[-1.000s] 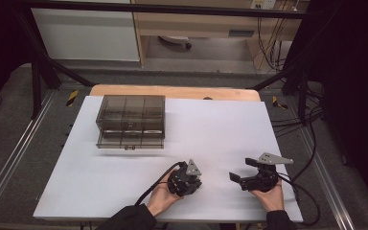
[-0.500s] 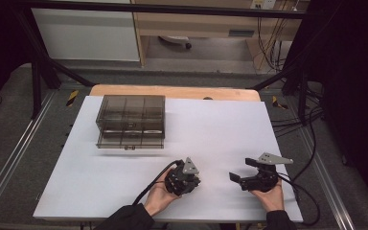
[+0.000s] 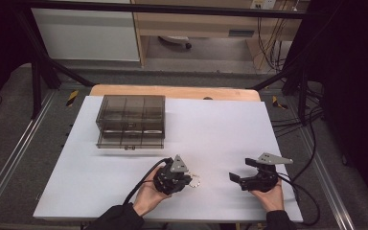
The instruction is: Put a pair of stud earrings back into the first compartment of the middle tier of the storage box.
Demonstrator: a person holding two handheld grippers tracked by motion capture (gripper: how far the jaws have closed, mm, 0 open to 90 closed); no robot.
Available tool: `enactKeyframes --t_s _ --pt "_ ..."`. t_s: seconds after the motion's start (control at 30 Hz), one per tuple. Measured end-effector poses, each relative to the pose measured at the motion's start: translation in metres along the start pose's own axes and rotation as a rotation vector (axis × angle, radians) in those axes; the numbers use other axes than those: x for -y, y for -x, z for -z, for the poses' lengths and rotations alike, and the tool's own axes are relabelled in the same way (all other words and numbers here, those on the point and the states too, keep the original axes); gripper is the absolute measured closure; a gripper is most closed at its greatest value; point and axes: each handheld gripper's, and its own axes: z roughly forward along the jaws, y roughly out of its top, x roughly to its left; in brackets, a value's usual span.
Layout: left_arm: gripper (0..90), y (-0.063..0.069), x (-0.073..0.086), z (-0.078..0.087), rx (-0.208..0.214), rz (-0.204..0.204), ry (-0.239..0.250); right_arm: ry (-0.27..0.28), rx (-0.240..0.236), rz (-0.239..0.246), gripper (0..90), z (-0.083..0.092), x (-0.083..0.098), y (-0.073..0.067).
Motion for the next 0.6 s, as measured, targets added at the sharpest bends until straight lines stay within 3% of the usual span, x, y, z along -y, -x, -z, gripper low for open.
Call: enactKeyframes --t_s 0.6 --pt "84.8 -0.025 0.017 0.036 -0.035 0.065 0.029 -0.005 0.001 0.003 1.2 -0.001 0.0 0.0"
